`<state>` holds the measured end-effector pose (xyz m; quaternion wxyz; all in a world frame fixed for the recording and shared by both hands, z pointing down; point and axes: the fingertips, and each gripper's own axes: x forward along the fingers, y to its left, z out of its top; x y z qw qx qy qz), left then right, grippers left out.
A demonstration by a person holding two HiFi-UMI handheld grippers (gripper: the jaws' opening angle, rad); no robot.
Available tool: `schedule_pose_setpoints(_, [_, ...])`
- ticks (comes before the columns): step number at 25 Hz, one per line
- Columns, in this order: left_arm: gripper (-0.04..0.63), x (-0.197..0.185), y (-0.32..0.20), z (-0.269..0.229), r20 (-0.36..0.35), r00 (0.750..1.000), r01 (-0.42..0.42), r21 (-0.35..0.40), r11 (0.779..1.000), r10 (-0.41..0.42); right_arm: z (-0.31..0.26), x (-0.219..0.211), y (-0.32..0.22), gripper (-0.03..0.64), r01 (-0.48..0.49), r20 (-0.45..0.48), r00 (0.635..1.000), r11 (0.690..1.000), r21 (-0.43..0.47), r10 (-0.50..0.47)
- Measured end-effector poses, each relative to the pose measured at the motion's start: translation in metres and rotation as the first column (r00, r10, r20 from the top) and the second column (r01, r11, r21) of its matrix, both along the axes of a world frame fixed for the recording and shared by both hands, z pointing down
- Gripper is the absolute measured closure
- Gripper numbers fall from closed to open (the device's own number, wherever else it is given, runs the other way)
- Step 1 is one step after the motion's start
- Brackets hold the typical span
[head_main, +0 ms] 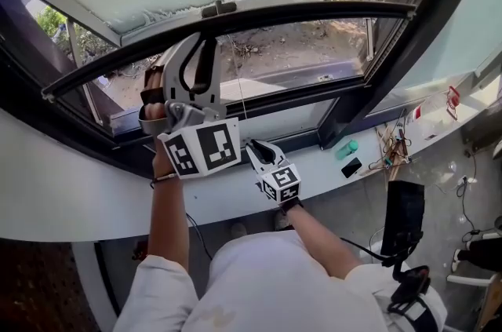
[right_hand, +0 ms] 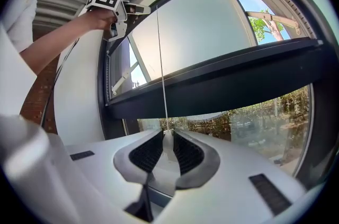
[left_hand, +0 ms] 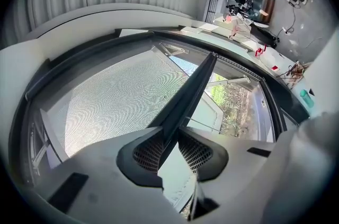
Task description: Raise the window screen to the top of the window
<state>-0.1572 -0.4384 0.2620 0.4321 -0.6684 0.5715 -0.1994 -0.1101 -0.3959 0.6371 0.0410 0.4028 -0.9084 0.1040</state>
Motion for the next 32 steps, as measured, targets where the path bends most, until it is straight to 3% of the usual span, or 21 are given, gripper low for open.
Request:
schedule_pose_setpoints(11, [0.531,-0.001,0.002,-0.018,0.004,1.0,-0.002,0.05,0.999,0.002,-0.017,-0.007,-0.005,0.558,0.011,0.023,1.0,0.999,0.034,-0.012])
schedule_pose_setpoints(23, [0.526,-0.005,0.005,-0.069,-0.023,1.0,-0.001,0.156,0.988,0.005,-0.068,-0.015,-0.014,0.558,0.006,0.123,0.992,0.993,0.119,-0.021])
schedule_pose_setpoints(32, [0.526,-0.004,0.003,-0.088,-0.013,1.0,-0.005,0.193,0.981,0.008,-0.087,-0.01,-0.022,0.558,-0.011,0.188,0.982,0.997,0.076,-0.003])
